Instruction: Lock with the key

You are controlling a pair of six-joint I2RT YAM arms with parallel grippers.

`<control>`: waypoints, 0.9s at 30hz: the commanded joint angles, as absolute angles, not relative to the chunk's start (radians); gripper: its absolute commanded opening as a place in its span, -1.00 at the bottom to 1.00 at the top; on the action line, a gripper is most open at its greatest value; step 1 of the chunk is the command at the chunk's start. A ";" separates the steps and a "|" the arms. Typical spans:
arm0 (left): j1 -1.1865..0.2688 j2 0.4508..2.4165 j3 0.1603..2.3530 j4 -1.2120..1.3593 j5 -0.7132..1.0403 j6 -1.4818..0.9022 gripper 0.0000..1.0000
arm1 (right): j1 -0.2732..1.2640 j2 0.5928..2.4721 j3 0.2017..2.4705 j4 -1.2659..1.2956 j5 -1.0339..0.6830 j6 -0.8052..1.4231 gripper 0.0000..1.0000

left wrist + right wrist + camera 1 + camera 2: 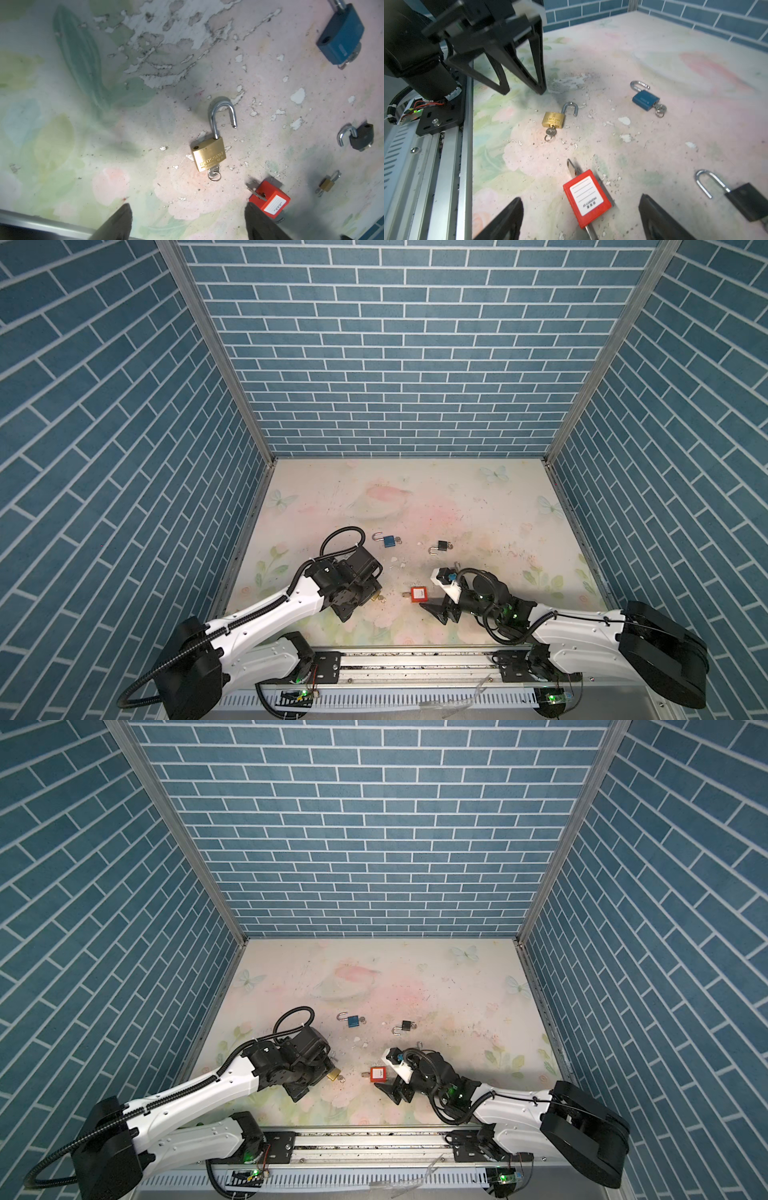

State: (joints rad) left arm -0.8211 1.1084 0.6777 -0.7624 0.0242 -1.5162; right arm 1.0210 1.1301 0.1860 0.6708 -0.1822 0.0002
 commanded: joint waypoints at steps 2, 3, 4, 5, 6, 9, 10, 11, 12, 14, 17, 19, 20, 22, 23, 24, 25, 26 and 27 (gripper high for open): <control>-0.850 1.171 0.680 -0.807 0.022 -1.642 0.73 | 1.042 1.127 0.191 0.802 -0.196 -0.093 0.73; -0.853 1.185 0.686 -0.813 0.020 -1.652 0.73 | 1.054 1.133 0.191 0.806 -0.203 -0.096 0.73; -0.862 1.201 0.693 -0.817 0.015 -1.663 0.73 | 1.061 1.139 0.193 0.808 -0.217 -0.101 0.73; -0.870 1.215 0.700 -0.820 0.011 -1.673 0.73 | 1.067 1.144 0.198 0.800 -0.246 -0.107 0.73; -0.875 1.231 0.707 -0.822 0.007 -1.684 0.73 | 1.069 1.151 0.206 0.785 -0.282 -0.110 0.73; -0.882 1.264 0.725 -0.821 -0.002 -1.695 0.73 | 1.071 1.171 0.243 0.721 -0.352 -0.095 0.73; -0.882 1.271 0.729 -0.820 -0.003 -1.698 0.73 | 1.072 1.176 0.252 0.704 -0.362 -0.090 0.73; -0.883 1.277 0.733 -0.817 -0.009 -1.700 0.73 | 1.072 1.180 0.257 0.687 -0.370 -0.085 0.72; -0.884 1.281 0.737 -0.817 -0.011 -1.706 0.73 | 1.074 1.182 0.256 0.680 -0.375 -0.083 0.71; -0.884 1.287 0.742 -0.811 -0.022 -1.716 0.72 | 1.077 1.178 0.247 0.680 -0.375 -0.082 0.71; -0.886 1.304 0.752 -0.814 -0.039 -1.741 0.72 | 1.081 1.172 0.233 0.694 -0.368 -0.074 0.70; -0.887 1.322 0.766 -0.824 -0.048 -1.760 0.72 | 1.084 1.170 0.227 0.703 -0.363 -0.074 0.70; -0.885 1.339 0.776 -0.828 -0.052 -1.763 0.72 | 1.085 1.172 0.225 0.703 -0.357 -0.076 0.70; -0.885 1.371 0.799 -0.832 -0.055 -1.761 0.72 | 1.087 1.177 0.226 0.697 -0.346 -0.082 0.69; -0.885 1.391 0.812 -0.831 -0.054 -1.755 0.72 | 1.088 1.180 0.226 0.695 -0.341 -0.084 0.69; -0.885 1.408 0.823 -0.831 -0.054 -1.748 0.72 | 1.088 1.182 0.227 0.693 -0.338 -0.087 0.69; -0.886 1.426 0.834 -0.834 -0.051 -1.743 0.72 | 1.088 1.185 0.226 0.692 -0.335 -0.089 0.69; -0.885 1.445 0.845 -0.840 -0.049 -1.739 0.72 | 1.089 1.188 0.226 0.693 -0.332 -0.089 0.69; -0.885 1.459 0.851 -0.844 -0.047 -1.734 0.72 | 1.090 1.192 0.228 0.692 -0.330 -0.089 0.69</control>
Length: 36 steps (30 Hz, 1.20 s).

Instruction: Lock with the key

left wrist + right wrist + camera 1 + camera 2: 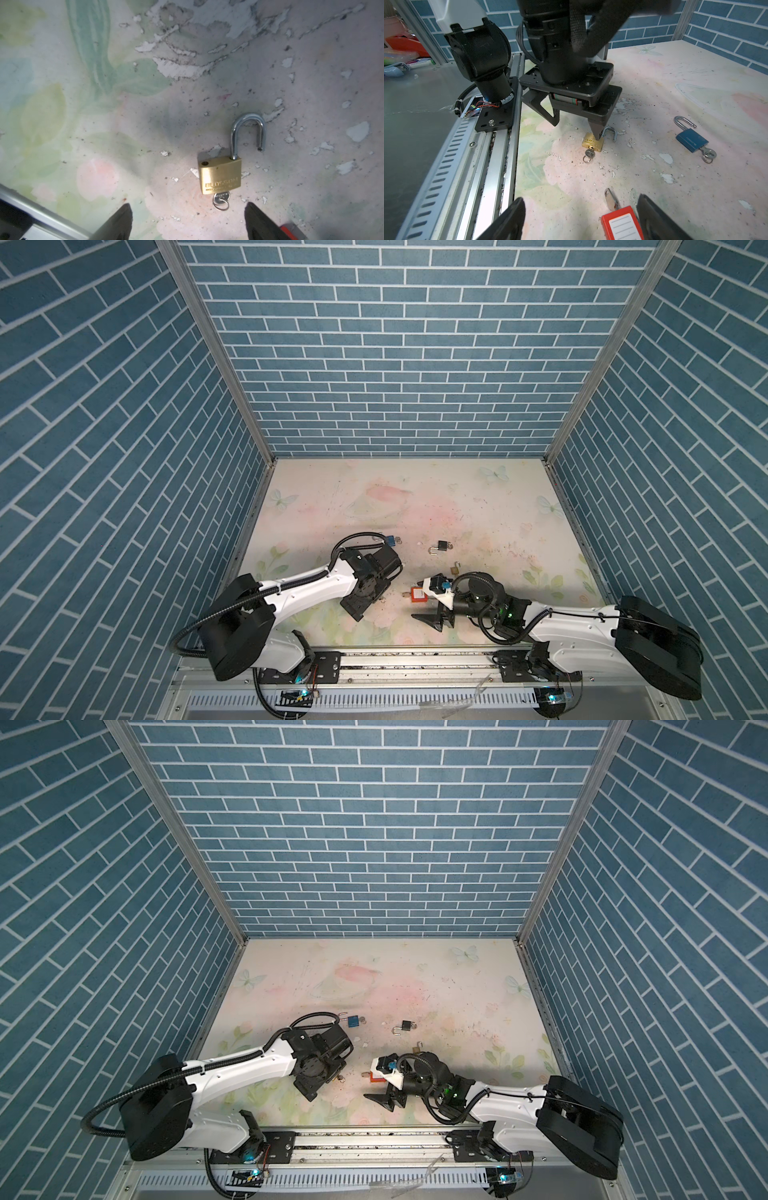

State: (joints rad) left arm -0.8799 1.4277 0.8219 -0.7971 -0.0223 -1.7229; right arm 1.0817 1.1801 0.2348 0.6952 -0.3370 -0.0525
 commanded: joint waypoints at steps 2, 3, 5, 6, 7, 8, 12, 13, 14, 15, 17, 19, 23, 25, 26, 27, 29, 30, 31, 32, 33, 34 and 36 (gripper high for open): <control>-0.885 1.483 0.865 -0.854 -0.049 -1.729 0.72 | 1.091 1.196 0.229 0.693 -0.329 -0.091 0.69; -0.885 1.490 0.867 -0.856 -0.050 -1.731 0.72 | 1.091 1.197 0.229 0.693 -0.328 -0.091 0.69; -0.885 1.501 0.871 -0.860 -0.051 -1.739 0.72 | 1.091 1.199 0.231 0.693 -0.327 -0.095 0.69; -0.885 1.506 0.873 -0.858 -0.052 -1.743 0.72 | 1.092 1.199 0.232 0.691 -0.324 -0.095 0.69; -0.884 1.514 0.877 -0.861 -0.056 -1.743 0.72 | 1.092 1.198 0.232 0.689 -0.321 -0.097 0.69; -0.887 1.522 0.882 -0.865 -0.059 -1.742 0.72 | 1.093 1.196 0.233 0.690 -0.319 -0.098 0.69; -0.886 1.564 0.915 -0.891 -0.075 -1.735 0.72 | 1.094 1.196 0.233 0.695 -0.321 -0.101 0.69; -0.886 1.575 0.921 -0.889 -0.078 -1.730 0.72 | 1.095 1.198 0.235 0.693 -0.320 -0.098 0.69; -0.885 1.585 0.926 -0.886 -0.079 -1.722 0.72 | 1.095 1.199 0.239 0.690 -0.318 -0.097 0.69; -0.887 1.591 0.929 -0.887 -0.080 -1.720 0.72 | 1.095 1.202 0.242 0.687 -0.318 -0.097 0.69; -0.886 1.603 0.934 -0.884 -0.082 -1.715 0.71 | 1.095 1.205 0.245 0.683 -0.319 -0.098 0.69; -0.886 1.614 0.937 -0.882 -0.085 -1.714 0.71 | 1.095 1.208 0.246 0.683 -0.319 -0.098 0.69; -0.886 1.630 0.947 -0.888 -0.091 -1.715 0.69 | 1.097 1.206 0.245 0.685 -0.318 -0.104 0.69; -0.888 1.633 0.948 -0.892 -0.097 -1.718 0.67 | 1.098 1.203 0.243 0.684 -0.315 -0.106 0.69; -0.888 1.635 0.947 -0.892 -0.098 -1.719 0.65 | 1.098 1.204 0.241 0.686 -0.312 -0.108 0.69; -0.888 1.635 0.946 -0.889 -0.097 -1.720 0.64 | 1.098 1.204 0.241 0.687 -0.311 -0.109 0.69; -0.887 1.639 0.946 -0.888 -0.098 -1.724 0.62 | 1.100 1.205 0.243 0.685 -0.308 -0.109 0.70; -0.888 1.640 0.946 -0.885 -0.098 -1.723 0.60 | 1.100 1.206 0.244 0.687 -0.308 -0.110 0.69; -0.888 1.643 0.947 -0.883 -0.097 -1.724 0.58 | 1.100 1.209 0.244 0.687 -0.308 -0.110 0.69; -0.886 1.644 0.945 -0.880 -0.095 -1.723 0.57 | 1.101 1.210 0.245 0.686 -0.309 -0.110 0.69; -0.888 1.648 0.946 -0.877 -0.094 -1.721 0.55 | 1.101 1.210 0.246 0.686 -0.310 -0.113 0.70; -0.887 1.651 0.947 -0.874 -0.090 -1.720 0.55 | 1.101 1.213 0.247 0.687 -0.310 -0.113 0.70; -0.888 1.658 0.949 -0.871 -0.086 -1.714 0.54 | 1.101 1.216 0.248 0.688 -0.310 -0.113 0.70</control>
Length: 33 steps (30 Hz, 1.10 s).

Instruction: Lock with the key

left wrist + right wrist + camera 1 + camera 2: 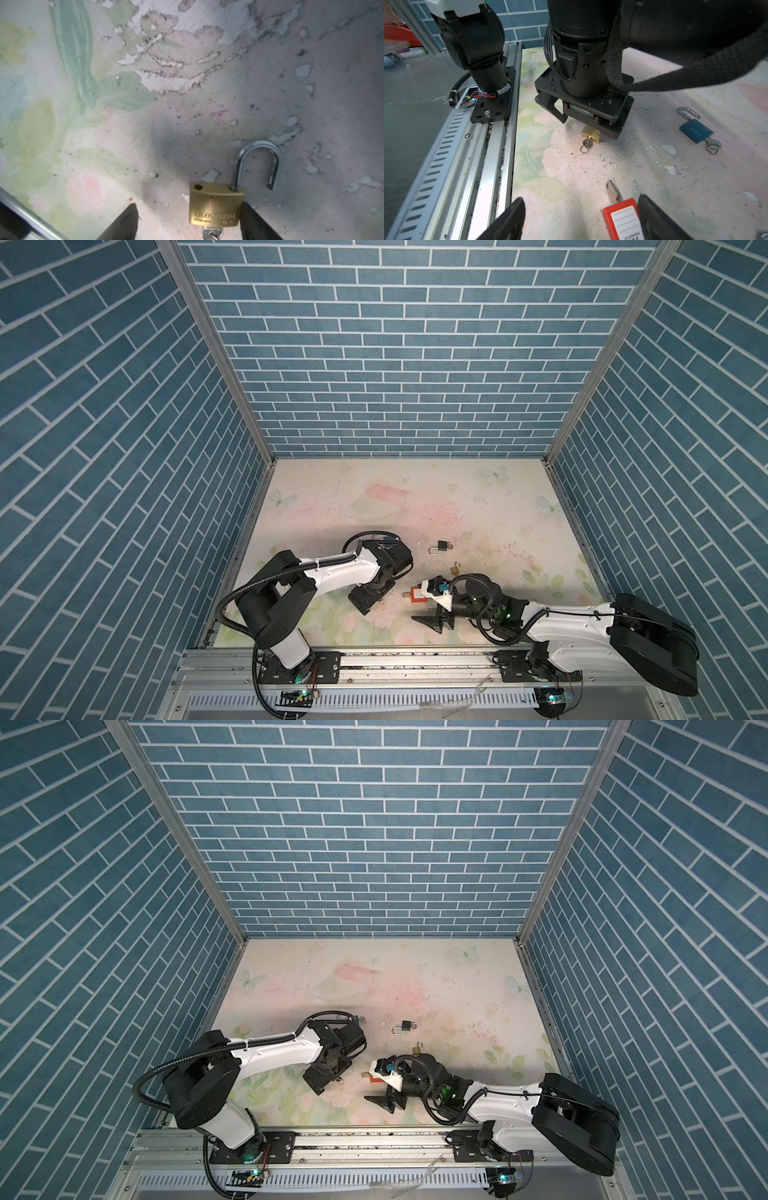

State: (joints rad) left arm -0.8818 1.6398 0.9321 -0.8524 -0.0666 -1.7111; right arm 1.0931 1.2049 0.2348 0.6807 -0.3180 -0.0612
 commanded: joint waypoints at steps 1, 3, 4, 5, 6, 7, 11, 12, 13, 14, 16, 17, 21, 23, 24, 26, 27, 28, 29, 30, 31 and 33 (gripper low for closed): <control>-0.887 1.663 0.950 -0.871 -0.084 -1.713 0.54 | 1.101 1.216 0.248 0.689 -0.308 -0.114 0.69; -0.889 1.671 0.951 -0.867 -0.080 -1.710 0.52 | 1.103 1.218 0.250 0.689 -0.308 -0.114 0.69; -0.888 1.672 0.951 -0.865 -0.079 -1.710 0.52 | 1.103 1.219 0.249 0.689 -0.305 -0.115 0.69; -0.888 1.675 0.950 -0.860 -0.078 -1.709 0.49 | 1.103 1.221 0.249 0.689 -0.304 -0.115 0.69; -0.888 1.676 0.950 -0.858 -0.077 -1.709 0.48 | 1.103 1.218 0.250 0.688 -0.303 -0.115 0.70; -0.888 1.677 0.951 -0.854 -0.080 -1.707 0.47 | 1.103 1.218 0.251 0.687 -0.301 -0.115 0.70; -0.888 1.688 0.956 -0.844 -0.078 -1.697 0.43 | 1.103 1.216 0.252 0.684 -0.296 -0.115 0.70; -0.889 1.691 0.954 -0.843 -0.077 -1.695 0.43 | 1.103 1.217 0.254 0.682 -0.296 -0.115 0.70; -0.890 1.694 0.955 -0.838 -0.074 -1.692 0.43 | 1.103 1.217 0.254 0.681 -0.295 -0.115 0.70; -0.889 1.696 0.952 -0.832 -0.070 -1.689 0.40 | 1.103 1.218 0.255 0.681 -0.293 -0.115 0.70; -0.888 1.697 0.946 -0.823 -0.066 -1.689 0.35 | 1.103 1.218 0.259 0.677 -0.290 -0.117 0.70; -0.889 1.695 0.944 -0.815 -0.066 -1.687 0.30 | 1.103 1.218 0.260 0.673 -0.289 -0.116 0.70; -0.889 1.686 0.942 -0.821 -0.076 -1.689 0.11 | 1.103 1.221 0.263 0.666 -0.281 -0.114 0.70; -0.888 1.676 0.933 -0.815 -0.081 -1.692 0.06 | 1.103 1.225 0.266 0.664 -0.281 -0.114 0.70; -0.889 1.671 0.928 -0.813 -0.083 -1.693 0.04 | 1.103 1.226 0.267 0.664 -0.281 -0.114 0.69; -0.890 1.663 0.920 -0.806 -0.086 -1.693 -0.01 | 1.103 1.230 0.271 0.658 -0.278 -0.113 0.70; -0.890 1.661 0.918 -0.805 -0.090 -1.691 -0.05 | 1.103 1.230 0.272 0.658 -0.277 -0.112 0.70; -0.889 1.661 0.917 -0.805 -0.093 -1.687 -0.09 | 1.103 1.233 0.276 0.655 -0.273 -0.112 0.70; -0.890 1.660 0.916 -0.805 -0.098 -1.685 -0.15 | 1.103 1.233 0.276 0.653 -0.269 -0.110 0.69; -0.890 1.658 0.914 -0.803 -0.100 -1.682 -0.18 | 1.103 1.232 0.278 0.648 -0.266 -0.110 0.69; -0.890 1.656 0.911 -0.802 -0.102 -1.680 -0.21 | 1.103 1.230 0.281 0.642 -0.263 -0.110 0.69; -0.890 1.649 0.901 -0.794 -0.102 -1.677 -0.22 | 1.103 1.227 0.282 0.639 -0.259 -0.109 0.69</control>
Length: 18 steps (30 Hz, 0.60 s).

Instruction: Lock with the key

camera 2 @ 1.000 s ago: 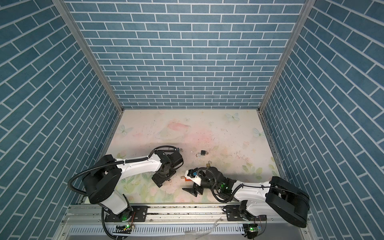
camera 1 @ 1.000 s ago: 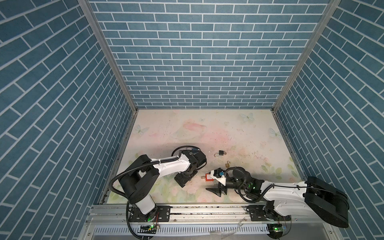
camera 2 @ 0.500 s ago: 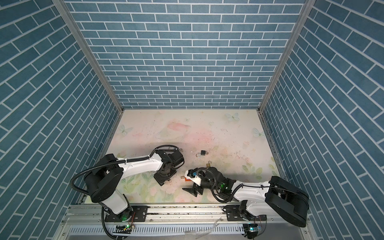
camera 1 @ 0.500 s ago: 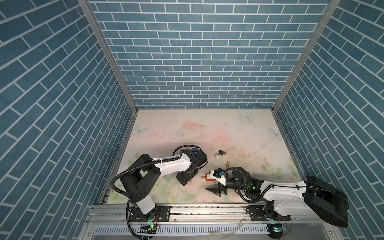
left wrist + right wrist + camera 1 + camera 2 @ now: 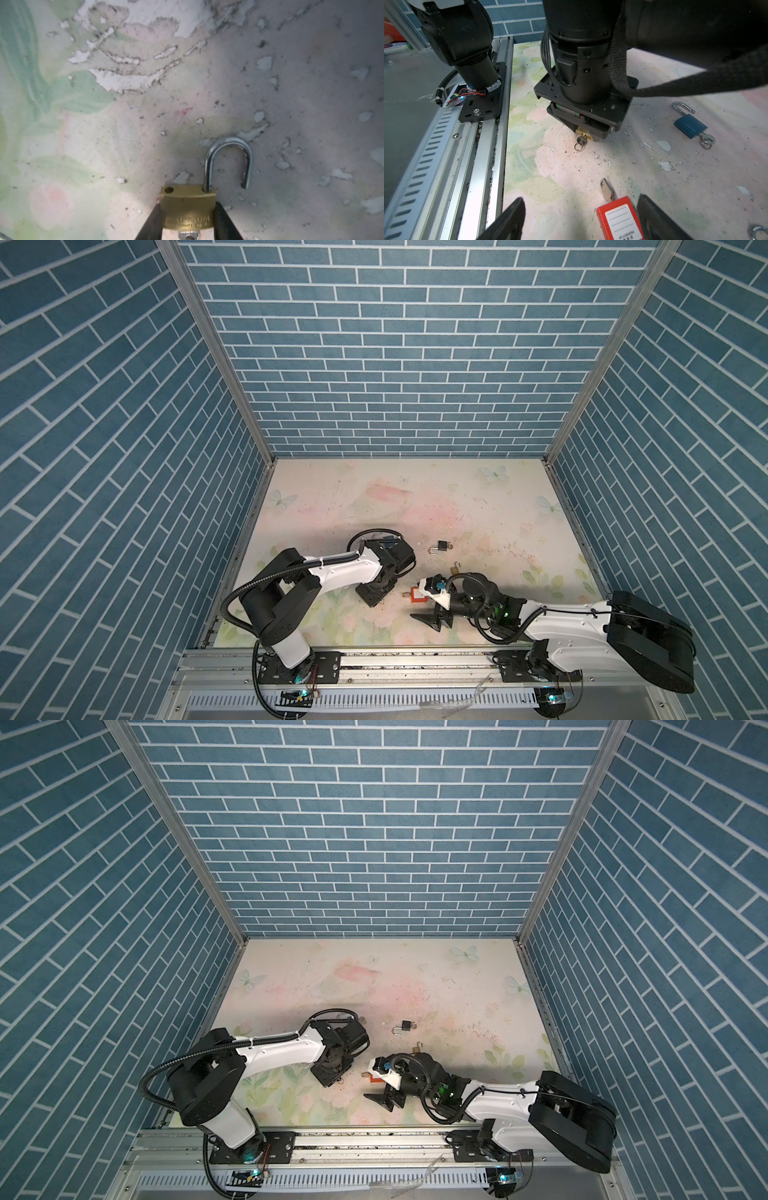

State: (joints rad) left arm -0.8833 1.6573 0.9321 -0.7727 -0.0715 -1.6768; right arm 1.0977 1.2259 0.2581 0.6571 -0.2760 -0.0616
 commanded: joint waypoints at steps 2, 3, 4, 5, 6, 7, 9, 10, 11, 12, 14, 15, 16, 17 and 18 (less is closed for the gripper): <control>-0.890 1.641 0.887 -0.776 -0.100 -1.674 -0.28 | 1.103 1.221 0.283 0.635 -0.252 -0.106 0.69; -0.891 1.637 0.881 -0.772 -0.099 -1.672 -0.30 | 1.103 1.219 0.285 0.635 -0.248 -0.107 0.69; -0.891 1.632 0.876 -0.766 -0.099 -1.668 -0.33 | 1.103 1.217 0.287 0.632 -0.243 -0.104 0.69; -0.890 1.630 0.873 -0.762 -0.100 -1.663 -0.38 | 1.103 1.213 0.289 0.628 -0.238 -0.102 0.68; -0.890 1.627 0.871 -0.757 -0.101 -1.654 -0.48 | 1.103 1.208 0.293 0.623 -0.232 -0.097 0.66; -0.890 1.625 0.872 -0.749 -0.102 -1.637 -0.61 | 1.103 1.202 0.301 0.614 -0.219 -0.090 0.66; -0.888 1.624 0.884 -0.734 -0.106 -1.582 -0.91 | 1.103 1.185 0.318 0.592 -0.169 -0.058 0.64; -0.887 1.625 0.896 -0.727 -0.115 -1.541 -1.00 | 1.103 1.176 0.335 0.566 -0.140 -0.049 0.65; -0.887 1.625 0.913 -0.723 -0.129 -1.497 -1.00 | 1.104 1.165 0.359 0.522 -0.111 -0.041 0.65; -0.888 1.623 0.930 -0.722 -0.145 -1.459 -1.00 | 1.103 1.155 0.380 0.484 -0.088 -0.031 0.65; -0.888 1.613 0.973 -0.731 -0.203 -1.371 -1.00 | 1.101 1.133 0.430 0.405 -0.027 -0.006 0.65; -0.887 1.605 0.993 -0.733 -0.231 -1.325 -1.00 | 1.100 1.122 0.447 0.374 -0.001 0.006 0.66; -0.888 1.595 1.015 -0.732 -0.265 -1.272 -1.00 | 1.096 1.107 0.465 0.346 0.024 0.024 0.65; -0.887 1.585 1.036 -0.733 -0.303 -1.215 -1.00 | 1.091 1.089 0.479 0.325 0.050 0.046 0.66; -0.887 1.574 1.053 -0.733 -0.333 -1.166 -1.00 | 1.084 1.072 0.488 0.312 0.065 0.064 0.65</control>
